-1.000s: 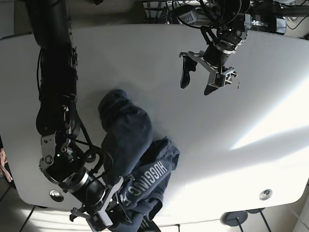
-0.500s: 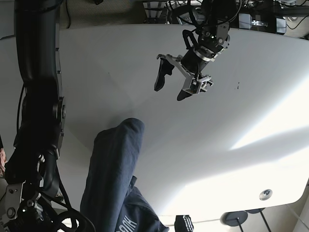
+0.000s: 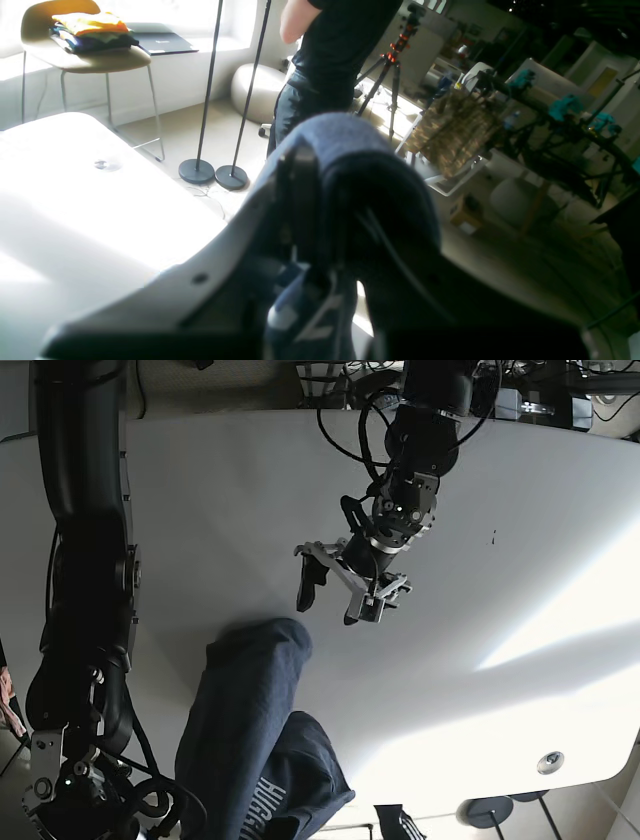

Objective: Fold the T-shirt properly
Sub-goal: 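Lift the navy shirt with the right gripper and grasp it with the left gripper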

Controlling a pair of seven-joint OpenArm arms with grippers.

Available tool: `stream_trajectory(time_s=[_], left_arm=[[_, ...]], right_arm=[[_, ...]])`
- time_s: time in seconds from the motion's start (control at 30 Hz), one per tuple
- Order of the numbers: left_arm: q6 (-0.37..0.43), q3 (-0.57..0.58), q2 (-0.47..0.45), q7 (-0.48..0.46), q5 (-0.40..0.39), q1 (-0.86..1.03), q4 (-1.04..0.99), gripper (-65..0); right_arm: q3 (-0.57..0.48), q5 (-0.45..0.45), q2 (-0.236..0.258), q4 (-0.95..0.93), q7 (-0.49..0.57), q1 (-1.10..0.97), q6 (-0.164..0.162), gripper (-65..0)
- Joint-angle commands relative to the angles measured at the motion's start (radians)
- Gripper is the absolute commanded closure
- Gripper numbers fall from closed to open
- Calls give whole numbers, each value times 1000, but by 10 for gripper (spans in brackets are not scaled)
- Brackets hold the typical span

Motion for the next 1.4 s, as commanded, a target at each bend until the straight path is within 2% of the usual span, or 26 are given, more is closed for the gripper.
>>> stream_trajectory(time_s=[0.03,0.17,0.27,0.33,0.57,0.7,0.73,0.87,0.9,0.93,1.03,1.1,1.27,1.4], left_arm=[[-8,22,13,-27,-10,-77,-72,-451],[-8,42,68,-139,-8,-222,-331,-451],[-8,132,77,-213,-8,-309,-509,-449],[-8,187,80,-297,-8,-344,-609,-449],[-6,252,99,-458,-8,-453,-880,-447],[19,287,99,-486,-8,-507,-980,-436],[32,298,99,-486,-8,-513,-991,-397],[40,327,99,-484,-8,-518,-998,-97],[39,327,99,-483,-8,-519,-998,-46],[39,327,99,-483,-8,-518,-998,-25],[39,319,68,-483,-13,-510,-960,0],[39,315,24,-464,-14,-469,-848,0],[35,161,-73,-285,-14,-389,-538,0],[34,29,-162,-127,-13,-369,-291,0]], right_arm=[[8,7,5,10,39,46,-5,-19],[8,7,5,10,41,45,-5,-19],[8,7,6,11,41,45,-5,-19],[8,7,9,13,41,40,-5,-19],[9,7,11,30,42,9,-5,-19],[9,7,11,30,42,6,-5,-19],[9,7,11,30,42,6,-5,-19],[9,7,14,30,44,9,-5,-19],[11,7,14,30,45,9,-5,-19],[12,4,15,30,45,9,-5,-19],[77,2,22,22,45,8,-5,-19],[103,-3,22,-29,45,12,-5,-19],[136,-4,48,-130,48,25,-5,-19],[133,-4,55,-323,191,45,-13,-19]])
